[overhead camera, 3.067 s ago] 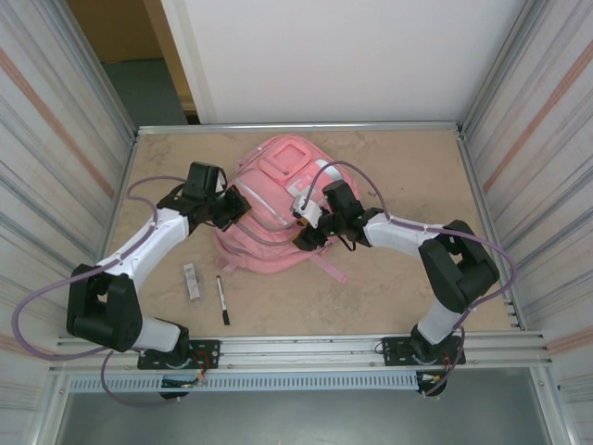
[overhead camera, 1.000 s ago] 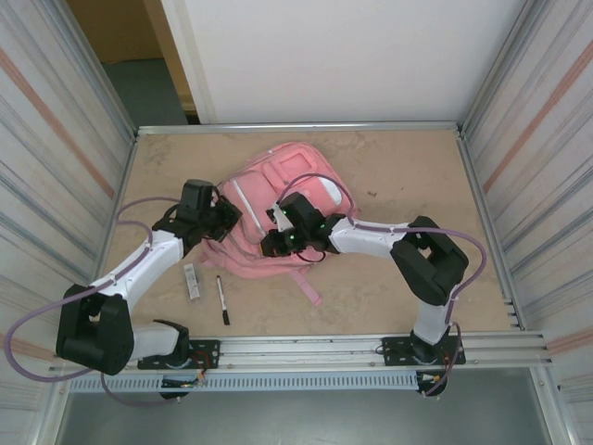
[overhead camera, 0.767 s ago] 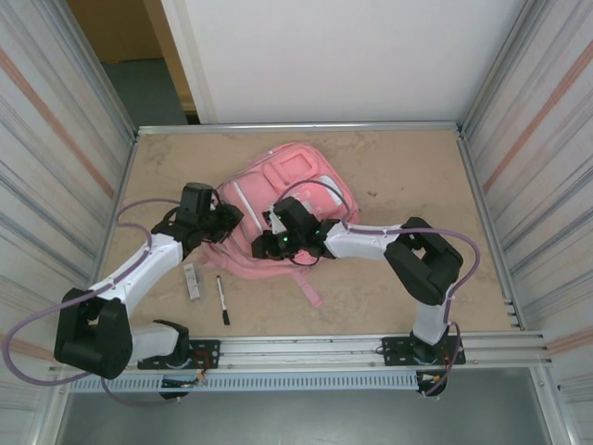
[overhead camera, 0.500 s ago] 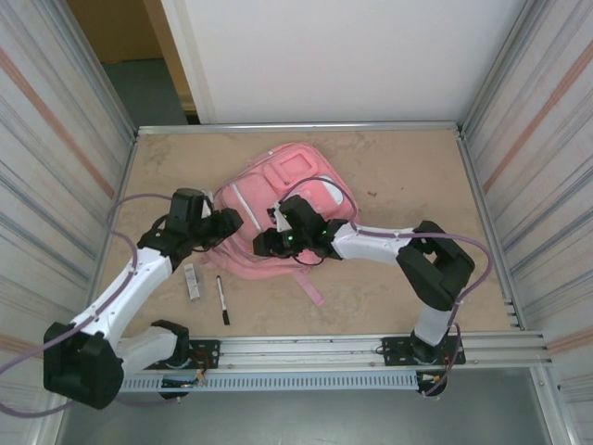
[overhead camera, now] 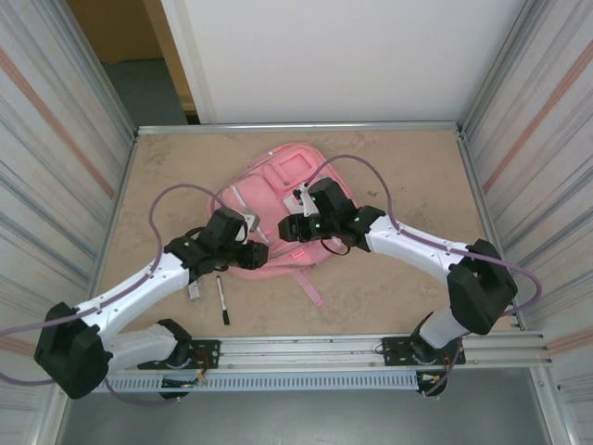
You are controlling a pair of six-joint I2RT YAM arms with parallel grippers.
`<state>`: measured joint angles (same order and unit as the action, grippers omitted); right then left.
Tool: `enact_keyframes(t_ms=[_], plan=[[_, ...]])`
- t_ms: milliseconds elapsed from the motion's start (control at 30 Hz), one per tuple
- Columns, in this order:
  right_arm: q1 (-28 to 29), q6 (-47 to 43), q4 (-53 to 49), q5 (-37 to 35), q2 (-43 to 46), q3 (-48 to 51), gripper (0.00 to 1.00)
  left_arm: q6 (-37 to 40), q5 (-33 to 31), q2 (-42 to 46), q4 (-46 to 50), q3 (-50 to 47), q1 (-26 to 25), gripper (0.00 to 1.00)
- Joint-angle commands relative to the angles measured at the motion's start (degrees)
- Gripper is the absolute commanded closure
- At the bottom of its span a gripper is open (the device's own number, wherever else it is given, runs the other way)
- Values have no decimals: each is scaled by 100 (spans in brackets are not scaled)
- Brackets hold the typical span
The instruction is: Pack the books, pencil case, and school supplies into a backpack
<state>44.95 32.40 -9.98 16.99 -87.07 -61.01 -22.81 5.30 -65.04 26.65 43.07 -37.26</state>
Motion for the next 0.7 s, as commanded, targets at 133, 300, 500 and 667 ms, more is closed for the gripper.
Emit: enact_keyframes(t_ms=[133,300,500,667], plan=[[-32,-298,-63,-130,81,10,56,280,-855,-363,427,414,2,56],[-31,-277,22,-123,36,2,56,272,-223,-685,144,389,133,55],[-33,-420,-91,-240,-10,-108,55,115,-595,-1160,334,649,219,55],[-30,-420,-44,-245,-21,-95,55,172,-520,-1309,-141,648,217,53]])
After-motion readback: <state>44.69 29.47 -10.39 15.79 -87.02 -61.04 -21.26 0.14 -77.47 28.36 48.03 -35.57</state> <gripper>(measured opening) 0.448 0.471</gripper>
